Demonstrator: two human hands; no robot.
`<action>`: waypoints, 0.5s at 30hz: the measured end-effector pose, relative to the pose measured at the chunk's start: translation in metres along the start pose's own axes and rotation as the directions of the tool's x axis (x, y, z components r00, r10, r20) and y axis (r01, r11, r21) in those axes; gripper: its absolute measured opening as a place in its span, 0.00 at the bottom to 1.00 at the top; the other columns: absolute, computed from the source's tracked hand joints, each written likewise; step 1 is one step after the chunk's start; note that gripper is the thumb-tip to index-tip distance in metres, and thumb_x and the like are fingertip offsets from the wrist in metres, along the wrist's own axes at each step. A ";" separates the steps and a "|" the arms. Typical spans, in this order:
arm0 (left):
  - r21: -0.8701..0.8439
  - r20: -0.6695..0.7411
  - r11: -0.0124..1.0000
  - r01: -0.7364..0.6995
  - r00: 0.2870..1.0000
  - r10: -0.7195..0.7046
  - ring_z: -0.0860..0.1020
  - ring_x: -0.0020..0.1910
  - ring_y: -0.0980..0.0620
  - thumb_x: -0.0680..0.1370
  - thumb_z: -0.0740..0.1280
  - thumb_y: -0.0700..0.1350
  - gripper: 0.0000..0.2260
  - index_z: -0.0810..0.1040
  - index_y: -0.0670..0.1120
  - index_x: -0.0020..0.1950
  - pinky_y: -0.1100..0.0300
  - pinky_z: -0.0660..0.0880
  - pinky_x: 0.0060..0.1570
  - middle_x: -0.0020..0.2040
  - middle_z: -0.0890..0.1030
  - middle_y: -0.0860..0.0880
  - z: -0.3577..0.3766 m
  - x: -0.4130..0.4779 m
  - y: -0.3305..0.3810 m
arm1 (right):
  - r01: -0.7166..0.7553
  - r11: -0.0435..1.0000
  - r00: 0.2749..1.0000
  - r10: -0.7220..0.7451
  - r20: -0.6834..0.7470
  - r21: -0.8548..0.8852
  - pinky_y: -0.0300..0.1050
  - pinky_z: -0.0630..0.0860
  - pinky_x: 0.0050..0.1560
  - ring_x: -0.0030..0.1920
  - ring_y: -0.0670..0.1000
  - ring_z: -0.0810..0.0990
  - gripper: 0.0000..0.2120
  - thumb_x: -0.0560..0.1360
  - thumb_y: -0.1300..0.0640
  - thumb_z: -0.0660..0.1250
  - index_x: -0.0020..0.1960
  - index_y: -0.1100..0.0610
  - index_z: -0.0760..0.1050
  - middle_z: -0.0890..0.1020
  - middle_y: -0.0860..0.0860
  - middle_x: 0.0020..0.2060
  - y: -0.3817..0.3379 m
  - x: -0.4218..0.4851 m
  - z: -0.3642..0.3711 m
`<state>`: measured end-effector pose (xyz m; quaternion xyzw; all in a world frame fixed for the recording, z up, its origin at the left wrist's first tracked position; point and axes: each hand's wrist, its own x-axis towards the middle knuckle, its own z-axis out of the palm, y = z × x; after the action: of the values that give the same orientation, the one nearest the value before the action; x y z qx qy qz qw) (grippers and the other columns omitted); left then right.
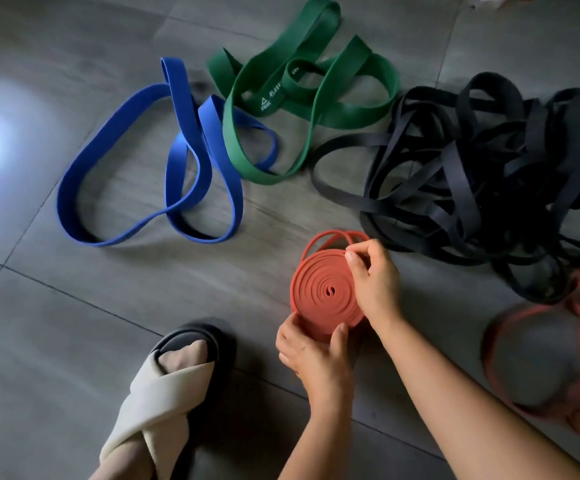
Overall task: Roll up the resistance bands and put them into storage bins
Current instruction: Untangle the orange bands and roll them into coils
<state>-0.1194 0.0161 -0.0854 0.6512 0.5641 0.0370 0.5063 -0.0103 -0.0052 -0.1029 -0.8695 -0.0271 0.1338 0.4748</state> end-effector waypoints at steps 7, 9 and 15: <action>-0.007 -0.019 0.999 0.040 0.999 -0.040 0.63 0.63 0.45 0.70 0.73 0.41 0.28 0.65 0.42 0.66 0.53 0.60 0.65 0.65 0.63 0.44 0.000 0.002 -0.008 | 0.030 0.999 0.999 -0.031 -0.034 -0.023 0.36 0.68 0.45 0.45 0.52 0.77 0.04 0.75 0.65 0.64 0.47 0.65 0.76 0.81 0.56 0.45 0.013 -0.013 0.006; -0.006 -0.001 1.000 0.030 1.000 -0.030 0.64 0.63 0.45 0.70 0.73 0.41 0.27 0.66 0.43 0.65 0.49 0.61 0.66 0.64 0.64 0.45 0.002 0.000 -0.012 | 0.053 0.998 0.997 -0.055 -0.048 -0.038 0.35 0.66 0.44 0.45 0.53 0.77 0.04 0.74 0.65 0.64 0.47 0.65 0.76 0.81 0.57 0.44 0.012 -0.011 0.007; -0.060 0.047 0.998 0.013 0.999 -0.011 0.67 0.62 0.47 0.72 0.71 0.38 0.24 0.65 0.45 0.64 0.52 0.66 0.64 0.57 0.64 0.51 0.003 0.001 -0.016 | 0.074 0.988 0.996 -0.081 -0.041 -0.136 0.37 0.63 0.43 0.49 0.57 0.75 0.04 0.74 0.64 0.64 0.47 0.63 0.77 0.79 0.59 0.46 0.016 -0.007 0.011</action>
<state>-0.1279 0.0124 -0.0985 0.6328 0.5547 0.0359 0.5390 -0.0215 -0.0059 -0.1206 -0.9006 -0.0588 0.0929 0.4205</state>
